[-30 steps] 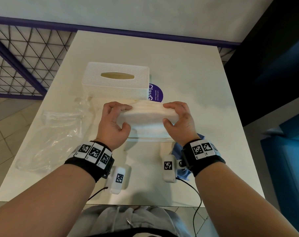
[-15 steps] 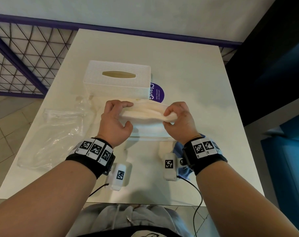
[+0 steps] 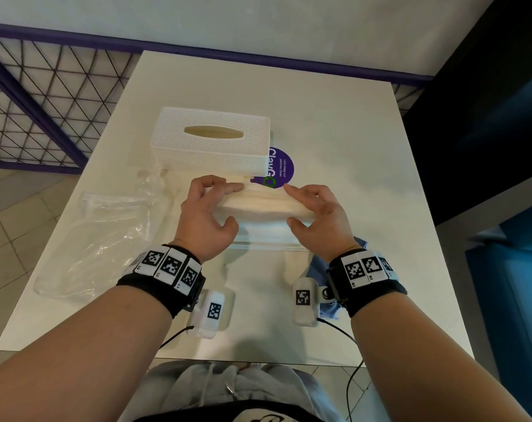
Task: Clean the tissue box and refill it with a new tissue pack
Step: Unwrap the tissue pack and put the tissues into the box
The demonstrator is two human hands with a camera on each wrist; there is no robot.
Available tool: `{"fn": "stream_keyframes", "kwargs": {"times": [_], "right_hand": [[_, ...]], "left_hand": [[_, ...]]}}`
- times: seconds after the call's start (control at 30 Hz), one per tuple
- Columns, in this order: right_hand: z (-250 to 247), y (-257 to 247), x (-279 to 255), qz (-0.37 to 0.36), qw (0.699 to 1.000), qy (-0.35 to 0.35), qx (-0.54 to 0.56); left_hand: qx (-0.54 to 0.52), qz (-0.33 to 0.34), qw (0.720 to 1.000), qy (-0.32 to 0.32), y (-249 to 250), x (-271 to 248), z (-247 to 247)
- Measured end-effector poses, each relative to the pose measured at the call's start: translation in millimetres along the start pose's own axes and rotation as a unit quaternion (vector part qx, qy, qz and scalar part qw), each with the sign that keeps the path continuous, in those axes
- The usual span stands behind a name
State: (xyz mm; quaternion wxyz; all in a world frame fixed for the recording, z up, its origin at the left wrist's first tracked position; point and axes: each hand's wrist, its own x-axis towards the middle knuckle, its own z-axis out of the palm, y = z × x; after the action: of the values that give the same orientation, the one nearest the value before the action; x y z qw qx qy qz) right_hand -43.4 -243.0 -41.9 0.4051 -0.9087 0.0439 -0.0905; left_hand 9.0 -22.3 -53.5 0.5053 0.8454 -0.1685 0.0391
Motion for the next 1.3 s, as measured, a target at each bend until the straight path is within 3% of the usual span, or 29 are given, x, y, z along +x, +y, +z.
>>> {"fn": "stream_keyframes", "kwargs": {"times": [0.17, 0.33, 0.43, 0.53, 0.67, 0.8, 1.03, 1.3], "right_hand": [[-3, 0, -1, 0.033, 0.999, 0.008, 0.016], [-5, 15, 3, 0.18, 0.976, 0.023, 0.117], [-2, 21, 4, 0.231, 0.966, -0.004, 0.115], [-4, 16, 8, 0.225, 0.965, 0.004, 0.132], [-15, 5, 21, 0.211, 0.965, 0.031, 0.151], [-24, 0, 26, 0.249, 0.946, 0.012, 0.207], [-12, 11, 20, 0.316, 0.93, -0.022, 0.186], [-8, 21, 25, 0.284, 0.958, -0.033, 0.009]], "left_hand": [[-0.032, -0.009, 0.999, -0.001, 1, -1, -1], [-0.061, -0.158, 0.985, -0.023, -7, 3, -5], [-0.077, -0.189, 0.978, -0.047, -12, 4, -5], [-0.066, -0.197, 0.976, -0.06, -11, 9, -8], [-0.105, -0.224, 0.969, -0.017, 1, 25, -15], [-0.13, -0.25, 0.959, -0.015, 5, 36, -16], [-0.047, -0.292, 0.954, -0.048, -11, 29, -10], [0.051, -0.271, 0.96, -0.04, -17, 23, -13]]}}
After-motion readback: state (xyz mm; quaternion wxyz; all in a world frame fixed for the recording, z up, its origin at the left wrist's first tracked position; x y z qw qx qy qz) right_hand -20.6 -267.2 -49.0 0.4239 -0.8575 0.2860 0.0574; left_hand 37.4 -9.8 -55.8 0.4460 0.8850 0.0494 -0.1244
